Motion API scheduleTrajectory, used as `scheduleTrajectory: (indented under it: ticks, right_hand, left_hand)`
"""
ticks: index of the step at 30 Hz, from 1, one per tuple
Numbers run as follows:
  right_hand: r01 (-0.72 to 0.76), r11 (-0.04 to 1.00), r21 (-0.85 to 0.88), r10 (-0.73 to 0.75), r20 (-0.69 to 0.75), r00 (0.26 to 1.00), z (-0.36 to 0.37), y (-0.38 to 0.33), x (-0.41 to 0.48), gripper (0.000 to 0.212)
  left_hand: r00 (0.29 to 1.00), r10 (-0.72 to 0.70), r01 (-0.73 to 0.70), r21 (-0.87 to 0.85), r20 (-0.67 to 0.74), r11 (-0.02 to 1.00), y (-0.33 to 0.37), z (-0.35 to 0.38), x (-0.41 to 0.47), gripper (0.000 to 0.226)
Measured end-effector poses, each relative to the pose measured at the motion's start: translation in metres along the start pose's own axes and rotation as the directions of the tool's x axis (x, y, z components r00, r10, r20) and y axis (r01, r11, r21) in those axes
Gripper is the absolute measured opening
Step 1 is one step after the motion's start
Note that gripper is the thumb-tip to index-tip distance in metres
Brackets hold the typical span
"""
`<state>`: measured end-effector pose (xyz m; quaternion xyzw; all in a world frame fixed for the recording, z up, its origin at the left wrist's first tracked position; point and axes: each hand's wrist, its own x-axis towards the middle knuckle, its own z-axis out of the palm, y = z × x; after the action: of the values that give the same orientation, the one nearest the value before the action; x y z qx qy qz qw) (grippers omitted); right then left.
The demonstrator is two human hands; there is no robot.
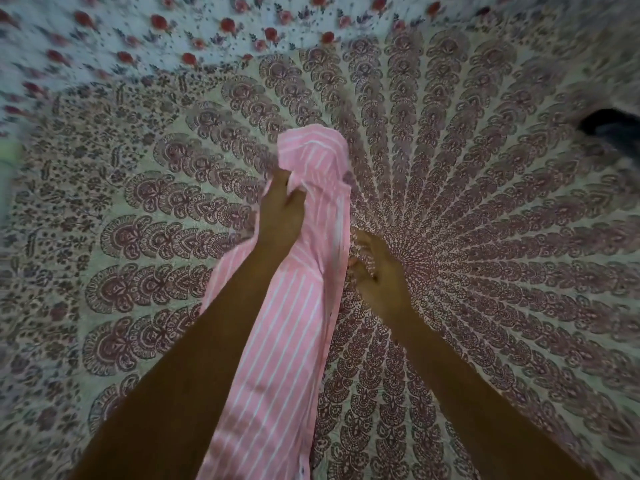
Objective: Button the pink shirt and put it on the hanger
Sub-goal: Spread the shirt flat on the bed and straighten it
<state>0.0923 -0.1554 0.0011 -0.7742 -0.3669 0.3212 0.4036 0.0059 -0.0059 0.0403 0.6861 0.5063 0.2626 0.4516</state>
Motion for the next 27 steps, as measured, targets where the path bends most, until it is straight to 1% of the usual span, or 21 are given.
scheduleTrajectory:
  ticks: [2, 5, 6, 7, 10, 13, 14, 16, 17, 18, 19, 21, 22, 24, 25, 26, 27]
  right_hand:
    - [-0.006, 1.0, 0.027, 0.007, -0.041, 0.999, -0.012, -0.014, -0.006, 0.046]
    - [-0.003, 0.996, 0.093, 0.01, -0.083, 0.997, -0.032, -0.043, -0.015, 0.045]
    - [-0.002, 0.993, 0.116, 0.013, -0.097, 0.995, -0.035, -0.049, -0.017, 0.043]
    - [0.012, 0.991, 0.136, 0.005, -0.123, 0.992, -0.043, -0.062, -0.022, 0.043]
    - [0.035, 0.972, 0.233, 0.002, -0.157, 0.988, -0.066, -0.101, -0.044, 0.048]
    - [0.047, 0.951, 0.307, 0.002, -0.16, 0.987, -0.089, -0.139, -0.066, 0.063]
    - [0.078, 0.95, 0.303, -0.032, -0.156, 0.987, -0.103, -0.16, -0.081, 0.072]
    - [0.129, 0.963, 0.235, -0.104, -0.118, 0.988, -0.118, -0.188, -0.1, 0.091]
    - [0.145, 0.975, 0.167, -0.131, -0.092, 0.987, -0.124, -0.202, -0.107, 0.095]
    - [0.162, 0.98, 0.118, -0.156, -0.06, 0.986, -0.131, -0.215, -0.116, 0.095]
    - [0.177, 0.98, 0.09, -0.175, -0.035, 0.984, -0.14, -0.232, -0.129, 0.087]
    - [0.159, 0.987, 0.036, -0.16, 0.018, 0.987, -0.154, -0.256, -0.15, 0.056]
    - [0.14, 0.989, 0.038, -0.141, 0.025, 0.99, -0.162, -0.268, -0.165, 0.044]
    - [0.116, 0.984, 0.134, -0.12, 0.025, 0.992, -0.173, -0.284, -0.193, 0.038]
    - [0.149, 0.978, 0.143, -0.155, 0.032, 0.987, -0.178, -0.291, -0.206, 0.029]
    - [0.203, 0.978, 0.053, -0.205, 0.035, 0.978, -0.181, -0.297, -0.214, 0.016]
    - [0.235, 0.972, -0.024, -0.234, 0.029, 0.972, -0.188, -0.302, -0.226, 0.007]
  left_hand:
    - [0.999, 0.023, -0.016, -0.183, 0.034, 0.983, 0.035, -0.021, -0.015, 0.014]
    - [0.996, 0.022, 0.007, -0.31, 0.09, 0.951, 0.092, -0.06, -0.034, 0.037]
    - [0.992, 0.029, 0.011, -0.32, 0.119, 0.947, 0.104, -0.07, -0.039, 0.041]
    - [0.988, 0.064, -0.016, -0.316, 0.142, 0.949, 0.123, -0.083, -0.045, 0.041]
    - [0.963, 0.186, -0.131, -0.265, 0.195, 0.955, 0.181, -0.121, -0.071, 0.034]
    - [0.927, 0.315, -0.268, -0.225, 0.205, 0.937, 0.233, -0.151, -0.098, 0.032]
    - [0.909, 0.362, -0.316, -0.223, 0.209, 0.922, 0.256, -0.164, -0.116, 0.031]
    - [0.868, 0.436, -0.387, -0.225, 0.238, 0.894, 0.289, -0.18, -0.142, 0.027]
    - [0.845, 0.473, -0.423, -0.229, 0.249, 0.876, 0.305, -0.188, -0.153, 0.025]
    - [0.822, 0.509, -0.457, -0.236, 0.256, 0.857, 0.32, -0.195, -0.167, 0.023]
    - [0.793, 0.556, -0.504, -0.244, 0.248, 0.828, 0.337, -0.206, -0.185, 0.021]
    - [0.762, 0.607, -0.549, -0.272, 0.224, 0.79, 0.359, -0.221, -0.207, 0.02]
    - [0.742, 0.641, -0.582, -0.286, 0.195, 0.761, 0.371, -0.23, -0.219, 0.02]
    - [0.725, 0.676, -0.628, -0.279, 0.13, 0.727, 0.388, -0.245, -0.237, 0.022]
    - [0.728, 0.678, -0.635, -0.273, 0.102, 0.723, 0.395, -0.25, -0.243, 0.022]
    - [0.73, 0.68, -0.642, -0.269, 0.076, 0.718, 0.403, -0.255, -0.249, 0.022]
    - [0.723, 0.689, -0.658, -0.255, 0.05, 0.709, 0.411, -0.262, -0.257, 0.022]
